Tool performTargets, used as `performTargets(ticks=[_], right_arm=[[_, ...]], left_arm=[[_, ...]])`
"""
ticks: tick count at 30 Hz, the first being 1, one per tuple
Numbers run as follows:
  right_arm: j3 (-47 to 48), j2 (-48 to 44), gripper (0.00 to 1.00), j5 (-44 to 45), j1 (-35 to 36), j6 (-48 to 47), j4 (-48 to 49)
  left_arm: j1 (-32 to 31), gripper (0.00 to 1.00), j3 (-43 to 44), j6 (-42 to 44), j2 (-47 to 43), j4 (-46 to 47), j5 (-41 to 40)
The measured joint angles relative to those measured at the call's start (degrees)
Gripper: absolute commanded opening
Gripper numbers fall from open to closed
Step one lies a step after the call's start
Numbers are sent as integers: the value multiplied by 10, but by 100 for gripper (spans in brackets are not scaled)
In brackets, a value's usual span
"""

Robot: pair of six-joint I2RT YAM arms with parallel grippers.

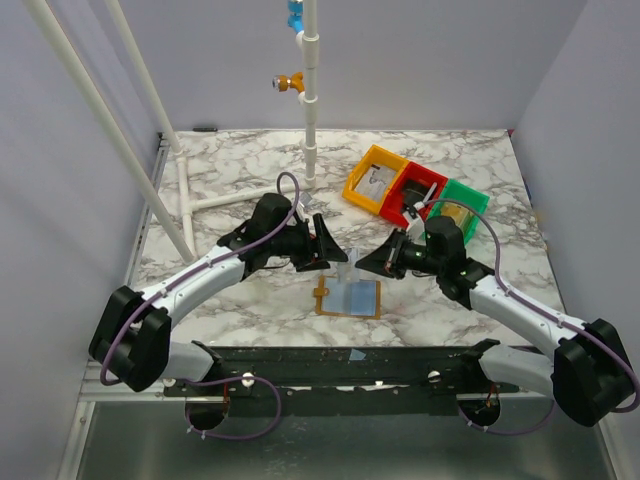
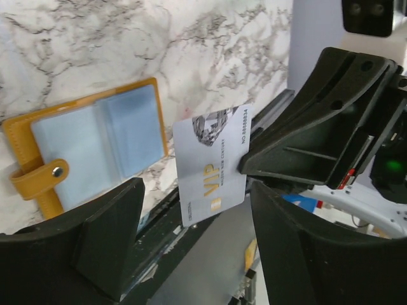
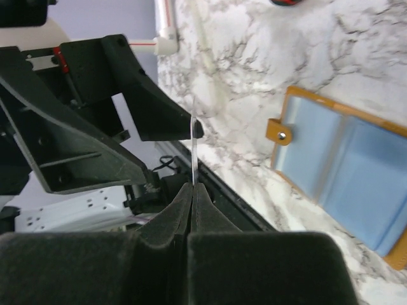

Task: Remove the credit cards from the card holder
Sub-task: Place the credit card in the storage box.

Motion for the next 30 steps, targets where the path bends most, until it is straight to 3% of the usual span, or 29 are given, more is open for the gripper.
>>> performTargets(ticks=[9, 17, 19, 21, 23, 26, 30], right_arm=[[0, 0, 1, -61, 0, 61, 67], [-1, 0, 3, -77, -1, 78, 87], [-1, 0, 24, -77, -2, 75, 83], [-1, 0, 61, -77, -2, 72, 76], [3, 0, 86, -75, -2, 64, 67], [13, -2, 99, -66, -2, 45, 43], [35, -16, 100, -29, -2, 18, -16]], left_arm=[[4, 46, -15, -44, -9, 54, 51], [10, 0, -30, -88, -16, 110, 87], [11, 0, -30, -94, -20, 124, 94], [11, 0, -31, -96, -26, 130, 97], [10, 0, -31, -96, -27, 130, 97], [10, 0, -32, -94, -27, 125, 96], [10, 0, -30, -80, -28, 99, 87]])
